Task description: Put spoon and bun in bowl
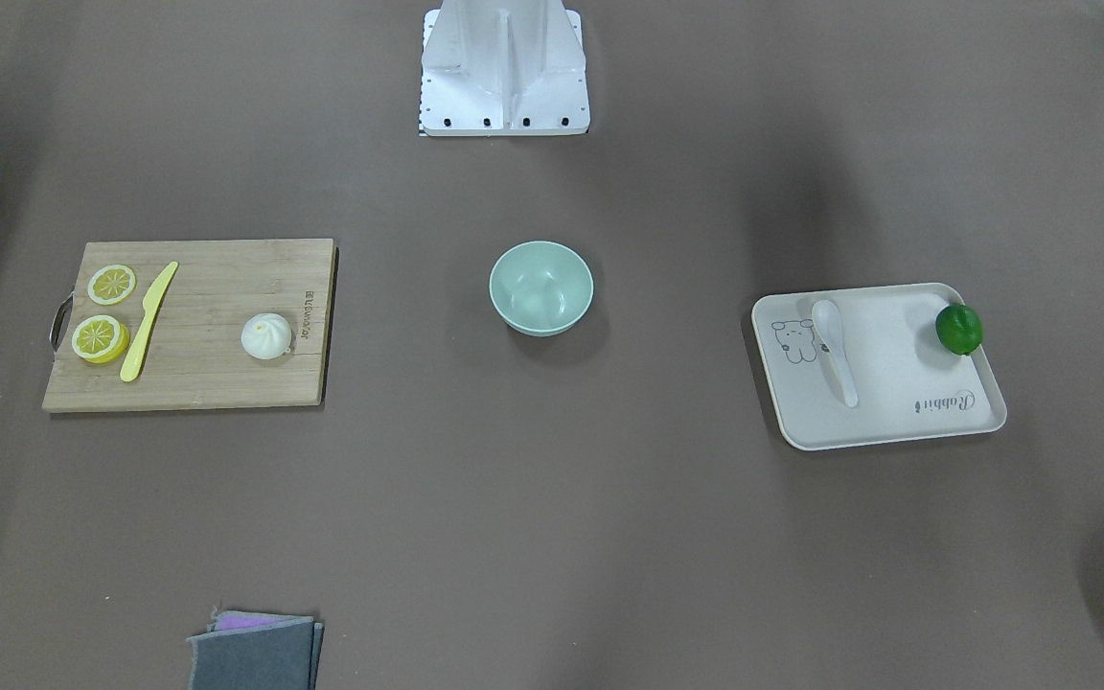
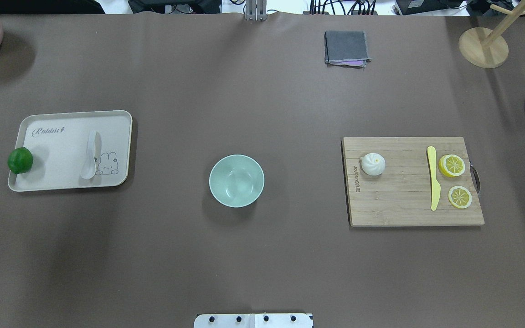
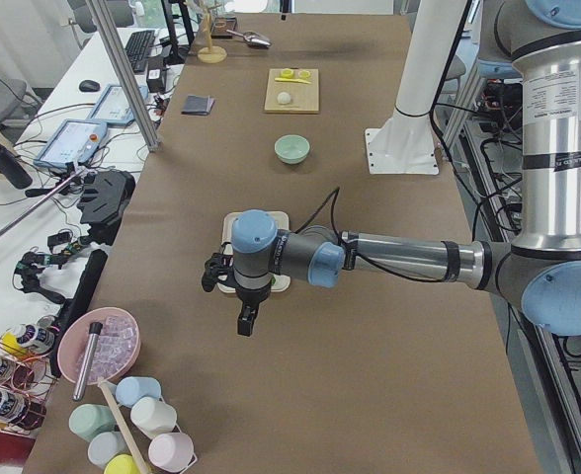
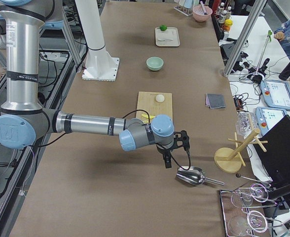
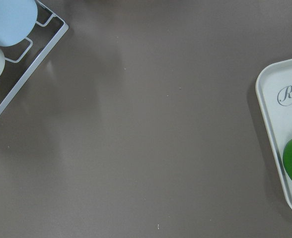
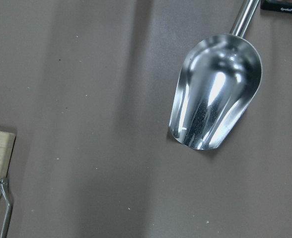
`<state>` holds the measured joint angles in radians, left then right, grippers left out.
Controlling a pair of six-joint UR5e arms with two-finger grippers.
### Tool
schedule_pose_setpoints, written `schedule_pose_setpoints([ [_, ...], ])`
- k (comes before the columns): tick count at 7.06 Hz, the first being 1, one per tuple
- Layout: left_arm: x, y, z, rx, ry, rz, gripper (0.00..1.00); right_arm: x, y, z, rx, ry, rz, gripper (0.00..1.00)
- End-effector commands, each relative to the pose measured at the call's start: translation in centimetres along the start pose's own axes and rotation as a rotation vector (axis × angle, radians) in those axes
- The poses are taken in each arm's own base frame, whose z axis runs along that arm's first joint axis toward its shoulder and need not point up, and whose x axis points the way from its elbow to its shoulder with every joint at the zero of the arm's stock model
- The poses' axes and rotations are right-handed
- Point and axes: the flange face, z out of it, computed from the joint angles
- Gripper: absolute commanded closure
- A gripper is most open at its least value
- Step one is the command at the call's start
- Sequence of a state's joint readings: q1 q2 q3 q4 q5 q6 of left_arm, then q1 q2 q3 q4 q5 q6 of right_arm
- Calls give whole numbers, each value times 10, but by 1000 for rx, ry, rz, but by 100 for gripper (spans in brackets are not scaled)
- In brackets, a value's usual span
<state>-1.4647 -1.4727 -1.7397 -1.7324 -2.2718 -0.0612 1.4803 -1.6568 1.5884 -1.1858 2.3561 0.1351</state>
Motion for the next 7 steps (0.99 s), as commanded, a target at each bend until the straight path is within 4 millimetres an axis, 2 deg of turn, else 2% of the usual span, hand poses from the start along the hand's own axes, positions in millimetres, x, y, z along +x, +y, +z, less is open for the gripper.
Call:
schedule_pose_setpoints([
  [1, 4, -9, -2, 7, 13, 5, 2, -1, -1, -1, 2, 1, -2, 0],
  [7, 1, -6, 1, 4, 17, 4, 2, -1, 0, -1, 2, 0, -2, 0],
])
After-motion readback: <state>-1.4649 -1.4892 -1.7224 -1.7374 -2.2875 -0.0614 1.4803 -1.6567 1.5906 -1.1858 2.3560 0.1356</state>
